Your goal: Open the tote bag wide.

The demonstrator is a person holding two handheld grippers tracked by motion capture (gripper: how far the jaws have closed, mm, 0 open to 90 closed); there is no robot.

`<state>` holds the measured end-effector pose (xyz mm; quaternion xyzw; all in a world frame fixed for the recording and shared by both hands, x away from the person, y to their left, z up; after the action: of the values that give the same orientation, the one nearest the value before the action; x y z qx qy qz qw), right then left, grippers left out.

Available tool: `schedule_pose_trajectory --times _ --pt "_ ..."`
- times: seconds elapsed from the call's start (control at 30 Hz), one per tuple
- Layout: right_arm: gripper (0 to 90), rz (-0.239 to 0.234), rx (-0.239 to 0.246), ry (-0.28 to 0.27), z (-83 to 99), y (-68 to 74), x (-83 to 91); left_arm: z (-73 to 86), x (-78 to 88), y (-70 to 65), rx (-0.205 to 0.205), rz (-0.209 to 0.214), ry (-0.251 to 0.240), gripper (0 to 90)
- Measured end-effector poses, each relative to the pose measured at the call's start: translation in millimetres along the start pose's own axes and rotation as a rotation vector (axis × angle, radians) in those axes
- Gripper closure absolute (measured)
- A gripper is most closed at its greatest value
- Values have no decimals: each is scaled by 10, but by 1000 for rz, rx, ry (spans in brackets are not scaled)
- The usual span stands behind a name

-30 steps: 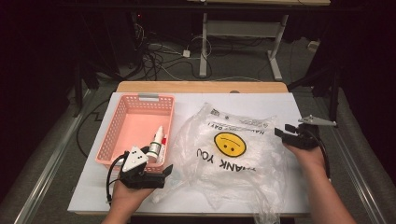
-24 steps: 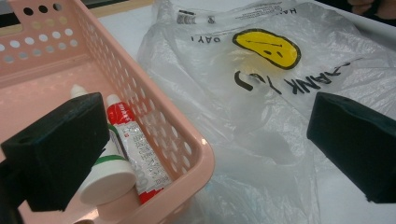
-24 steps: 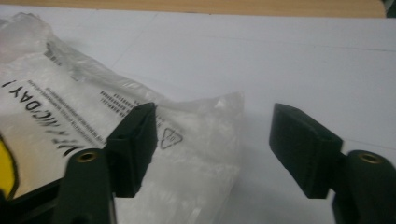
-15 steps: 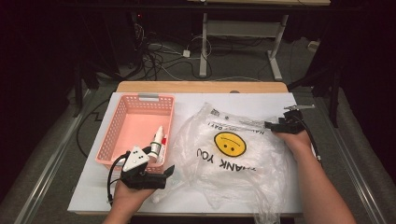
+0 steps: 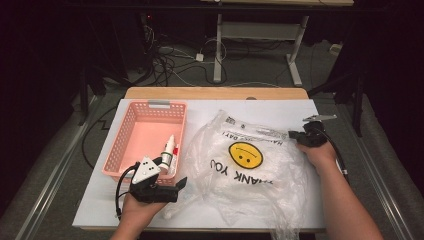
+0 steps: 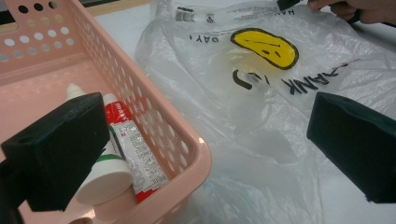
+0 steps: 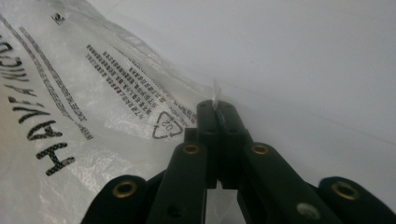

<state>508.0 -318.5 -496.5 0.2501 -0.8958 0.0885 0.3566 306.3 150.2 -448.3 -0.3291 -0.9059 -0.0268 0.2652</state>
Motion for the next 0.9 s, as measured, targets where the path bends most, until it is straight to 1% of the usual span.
schedule_pose_trajectory --times 0.07,0.13,0.23,0.3,0.4,0.43,0.47,0.5,0.53,0.57,0.6,0.63,0.7,0.73,0.77,0.83,0.87,0.9 --pt "900 12 -21 -27 -24 -64 62 1 -2 -2 0 1 0 0" --pt "900 38 -42 -49 -38 -146 117 -1 -5 -5 -1 2 0 0" --pt "900 60 -105 -80 -37 -275 179 -4 -11 -5 -6 1 1 0" --pt "900 81 -131 -91 -24 -366 211 -7 -18 0 -11 -2 4 0" --pt "900 127 -156 -103 -7 -499 268 -15 -18 8 -13 -2 1 0" --pt "900 127 -156 -103 -7 -499 268 -18 -18 12 -18 -3 3 0" --pt "900 147 -165 -111 -4 -550 293 -20 -19 19 -25 -6 8 0" --pt "900 189 -199 -125 4 -657 351 -24 -25 28 -28 -9 14 0" --pt "900 189 -199 -125 4 -657 351 -28 -28 36 -31 -9 19 0" --pt "900 219 -231 -146 8 -751 401 -37 -37 45 -28 -8 23 0" --pt "900 219 -231 -146 8 -751 401 -46 -43 48 -27 -7 25 0" --pt "900 231 -237 -154 9 -783 419 -60 -42 51 -35 -8 30 0" --pt "900 270 -256 -175 14 -861 472 -79 -28 52 -51 -15 29 0" --pt "900 288 -269 -183 21 -887 495 -82 -22 55 -50 -17 24 0" --pt "900 296 -275 -190 26 -904 510 -80 -11 64 -50 -20 23 0" --pt "900 306 -292 -187 53 -915 523 -62 4 87 -37 -24 15 0" --pt "900 305 -281 -182 70 -915 518 -51 11 96 -29 -21 9 0" --pt "894 293 -275 -178 85 -901 513 -41 17 103 -21 -20 3 0"
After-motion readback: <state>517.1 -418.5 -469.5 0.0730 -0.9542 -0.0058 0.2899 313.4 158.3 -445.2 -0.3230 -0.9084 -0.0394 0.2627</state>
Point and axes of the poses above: each handheld gripper's, and its own axes: x roughly backward along the jaws, z roughly out of its underside, y roughly to its left, the point moved 4 cm from there along -x, roughly forward along the jaws, and after that the axes turned 3 degrees about x, right-handed, at the moved point
